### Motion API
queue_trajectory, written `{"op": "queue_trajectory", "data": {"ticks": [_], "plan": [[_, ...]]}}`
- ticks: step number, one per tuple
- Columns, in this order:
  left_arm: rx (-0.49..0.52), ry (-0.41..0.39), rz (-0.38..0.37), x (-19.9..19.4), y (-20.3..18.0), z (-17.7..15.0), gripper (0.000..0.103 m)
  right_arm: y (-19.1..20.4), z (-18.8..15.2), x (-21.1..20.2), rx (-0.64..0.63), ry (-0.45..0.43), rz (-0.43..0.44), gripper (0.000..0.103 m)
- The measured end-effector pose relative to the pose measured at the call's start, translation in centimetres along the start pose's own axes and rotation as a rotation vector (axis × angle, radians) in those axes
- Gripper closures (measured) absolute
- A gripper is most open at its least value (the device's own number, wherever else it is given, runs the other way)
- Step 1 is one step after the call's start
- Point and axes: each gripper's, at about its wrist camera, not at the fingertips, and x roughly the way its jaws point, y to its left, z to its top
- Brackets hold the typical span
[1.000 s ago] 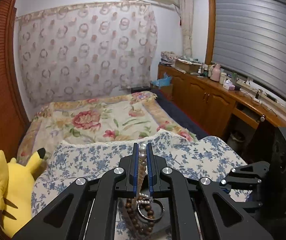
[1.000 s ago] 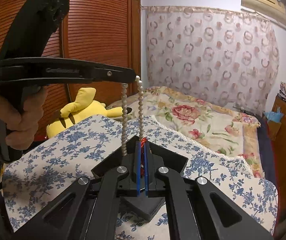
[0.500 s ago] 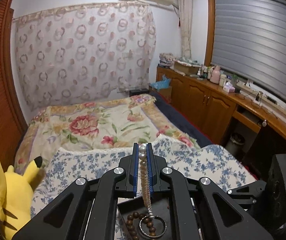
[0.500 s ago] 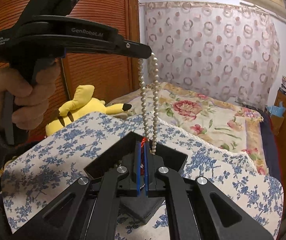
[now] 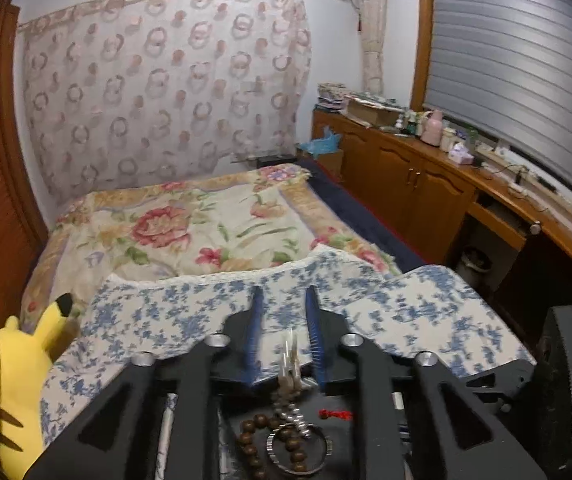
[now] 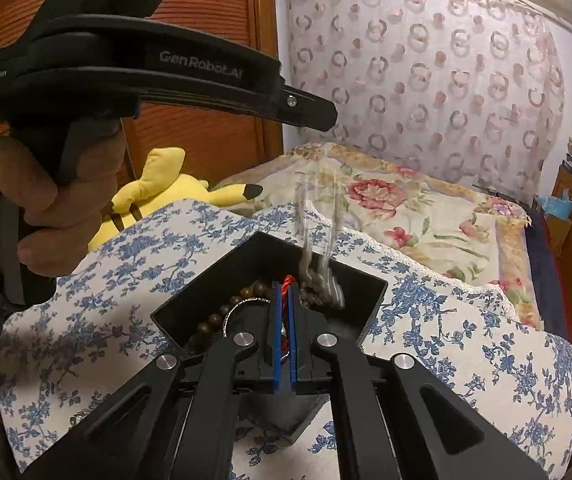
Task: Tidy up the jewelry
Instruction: 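Lower the pearls into the box and open the left tool while the right tool releases the red bracelet, then move both open tools back to the remaining jewelry pile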
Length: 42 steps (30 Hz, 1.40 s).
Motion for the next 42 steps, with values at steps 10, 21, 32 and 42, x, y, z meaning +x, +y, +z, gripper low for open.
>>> {"op": "queue_trajectory", "data": {"ticks": [10, 21, 32, 42], "plan": [[-0.059, 0.031, 0.035, -2.2, 2.5, -5.4, 0.057, -0.5, -0.2, 1.1, 0.011, 0.026, -0.064, 0.097], [-0.100, 0.051, 0.034, -7.2, 2.0, -12.5, 0.048, 1.6, -2.7, -4.3, 0.047, -0.006, -0.065, 0.095], [-0.126, 0.091, 0.024, -11.6, 0.1, -19.4, 0.047, 6.2, -9.0, -8.5, 0.073, 0.061, -0.024, 0.081], [-0.127, 0.113, 0.031, -14.1, -0.2, -23.6, 0.028, 10.9, -12.2, -8.4, 0.063, 0.118, 0.059, 0.044]]}}
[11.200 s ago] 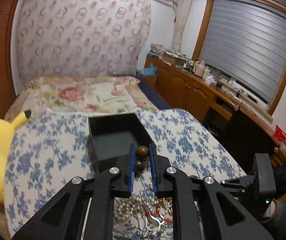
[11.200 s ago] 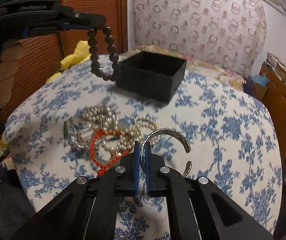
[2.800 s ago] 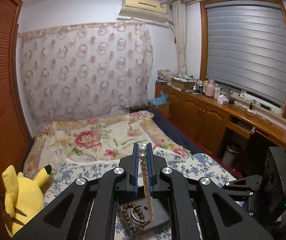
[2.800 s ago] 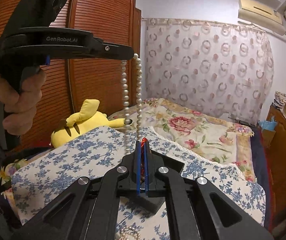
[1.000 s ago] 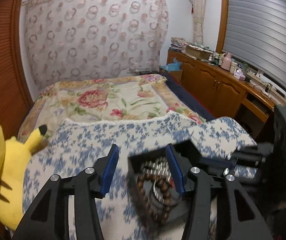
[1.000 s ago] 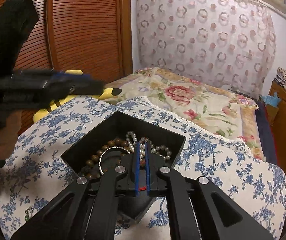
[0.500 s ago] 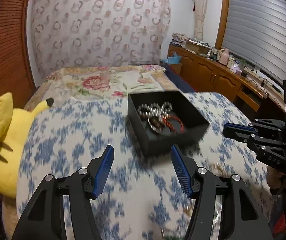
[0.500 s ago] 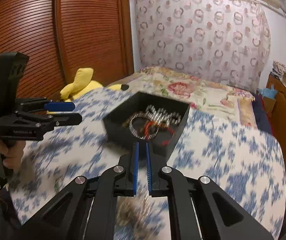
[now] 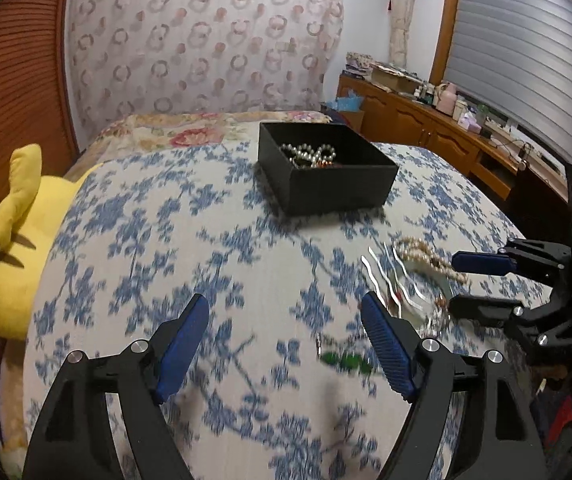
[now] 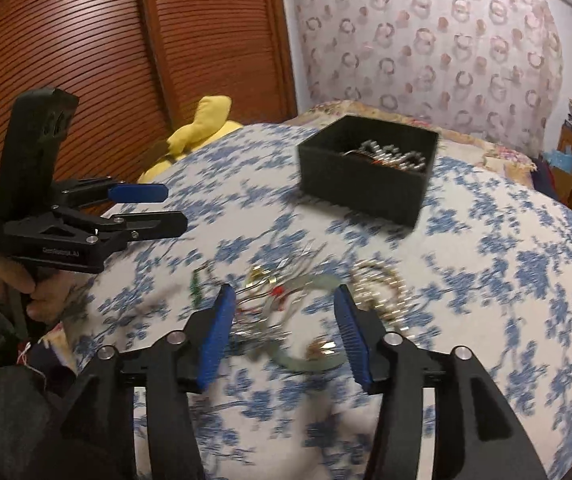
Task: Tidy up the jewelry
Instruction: 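Move both open tools back to the remaining jewelry pile, then close the right tool on the silver hair comb while the left tool grasps the green pendant chain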
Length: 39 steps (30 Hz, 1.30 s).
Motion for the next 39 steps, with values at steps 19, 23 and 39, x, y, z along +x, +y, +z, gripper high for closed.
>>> {"op": "queue_trajectory", "data": {"ticks": [19, 23, 39], "plan": [[-0.013, 0.031, -0.006, -0.5, 0.2, -2.5, 0.024, 2.3, 0.2, 4.2, -0.029, 0.112, -0.069, 0.044], [0.001, 0.048, -0.014, -0.1, -0.3, -2.7, 0.024, 2.3, 0.1, 3.5, -0.038, 0.085, -0.079, 0.045], [0.014, 0.111, -0.067, 2.2, -3.2, -2.4, 0.061, 0.0, -0.2, -1.1, -0.010, -0.031, -0.102, 0.045]]}}
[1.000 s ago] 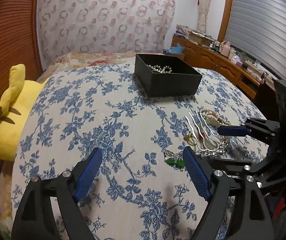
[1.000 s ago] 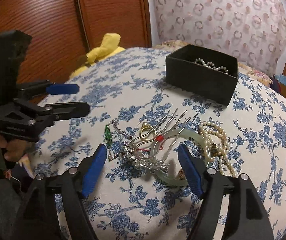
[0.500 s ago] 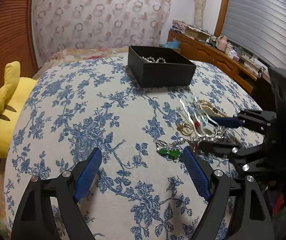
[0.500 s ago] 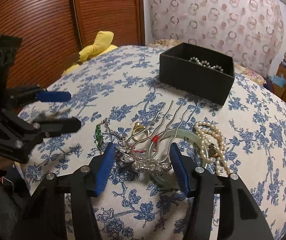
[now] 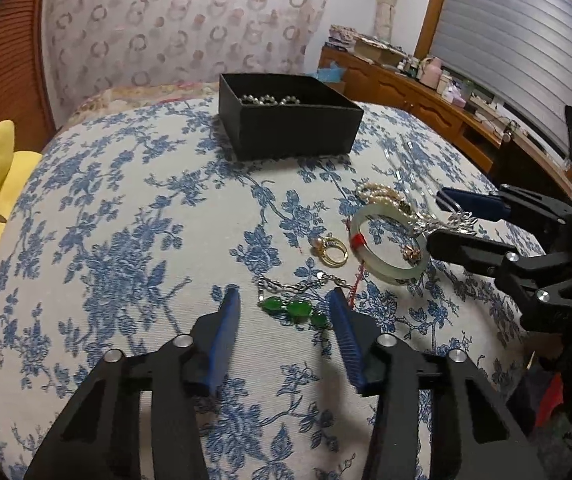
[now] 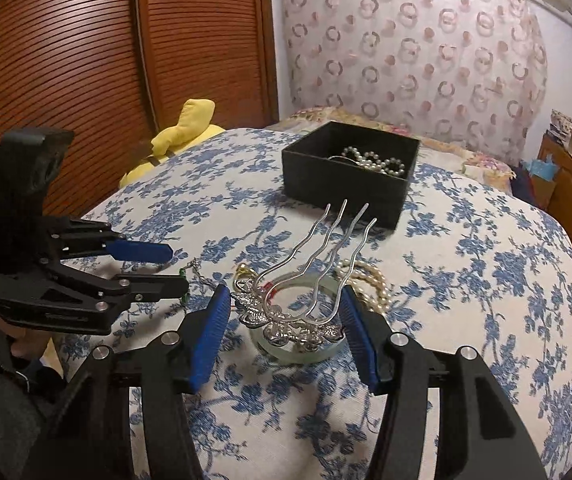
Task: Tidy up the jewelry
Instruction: 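Close the right tool on the silver hair comb while the left tool grasps the green pendant chain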
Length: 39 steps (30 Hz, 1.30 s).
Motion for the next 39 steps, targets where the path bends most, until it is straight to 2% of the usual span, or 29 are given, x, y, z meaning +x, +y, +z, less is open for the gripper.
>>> {"op": "queue_trajectory", "data": {"ticks": [3, 8, 12, 16, 23, 26, 28, 32, 39], "plan": [[0.007, 0.011, 0.010, 0.7, -0.5, 0.2, 0.067, -0.4, -0.3, -0.3, 0.009, -0.004, -0.004, 0.045], [0.032, 0.008, 0.041, 1.2, -1.4, 0.5, 0.068, -0.7, -0.4, -0.5, 0.018, -0.012, -0.001, 0.045], [0.062, 0.004, 0.089, 1.2, -1.7, 0.3, 0.078, -0.8, -0.4, -0.6, 0.019, -0.011, 0.002, 0.045], [0.049, 0.012, 0.095, 0.5, -1.1, -0.3, 0.078, -0.8, -0.4, -0.6, 0.012, -0.006, 0.002, 0.045], [0.087, 0.011, 0.126, 0.0, -1.2, -0.9, 0.078, -0.1, -0.1, -0.3, 0.008, -0.007, 0.009, 0.045], [0.096, 0.005, 0.117, 0.2, -1.3, -0.7, 0.086, 0.0, -0.2, -0.1, 0.004, -0.007, 0.011, 0.045], [0.103, 0.001, 0.106, 0.5, -1.4, -0.4, 0.097, 0.0, -0.3, 0.0, 0.005, -0.004, 0.010, 0.045], [0.082, -0.009, 0.079, 0.5, -0.8, 0.2, 0.098, -0.3, -0.3, 0.1, 0.006, -0.002, 0.010, 0.045], [0.056, -0.108, 0.046, -2.0, 0.0, 3.4, 0.098, -1.2, 1.0, -0.1, -0.001, -0.026, 0.002, 0.045]]}}
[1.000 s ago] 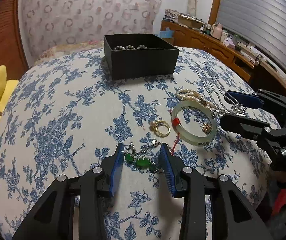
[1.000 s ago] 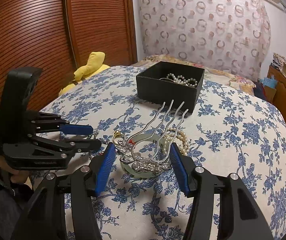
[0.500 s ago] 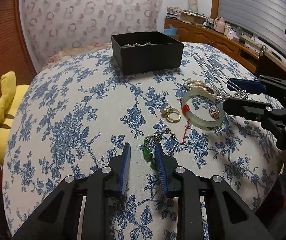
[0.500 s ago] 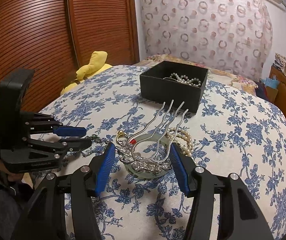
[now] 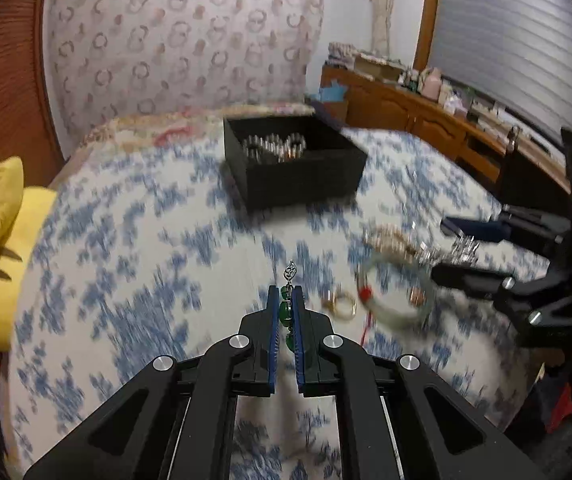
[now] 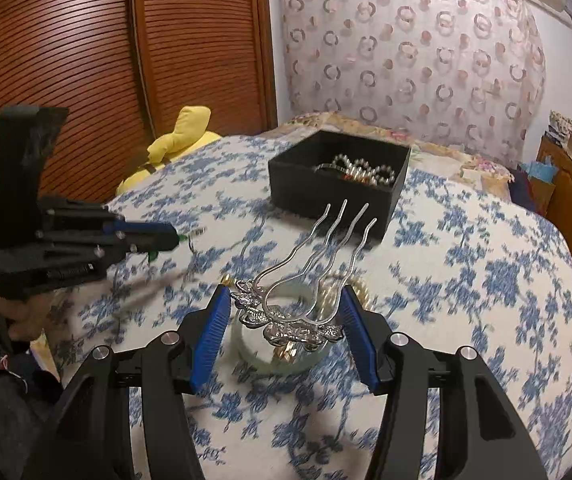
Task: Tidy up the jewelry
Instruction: 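Close the right tool on the silver hair comb while the left tool grasps the green pendant chain, then carry comb and pendant over the black box while the right tool opens to drop the comb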
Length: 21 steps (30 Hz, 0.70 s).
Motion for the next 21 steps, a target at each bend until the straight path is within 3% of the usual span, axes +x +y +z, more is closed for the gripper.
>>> {"op": "queue_trajectory", "data": {"ticks": [10, 21], "plan": [[0.037, -0.133, 0.007, -1.0, -0.1, 6.4, 0.098, -1.9, 4.3, 0.2, -0.051, -0.074, -0.038, 0.045], [0.036, -0.143, 0.030, 2.0, 0.5, 10.1, 0.098, -5.7, 8.1, 4.6, -0.027, -0.093, -0.044, 0.045]]}}
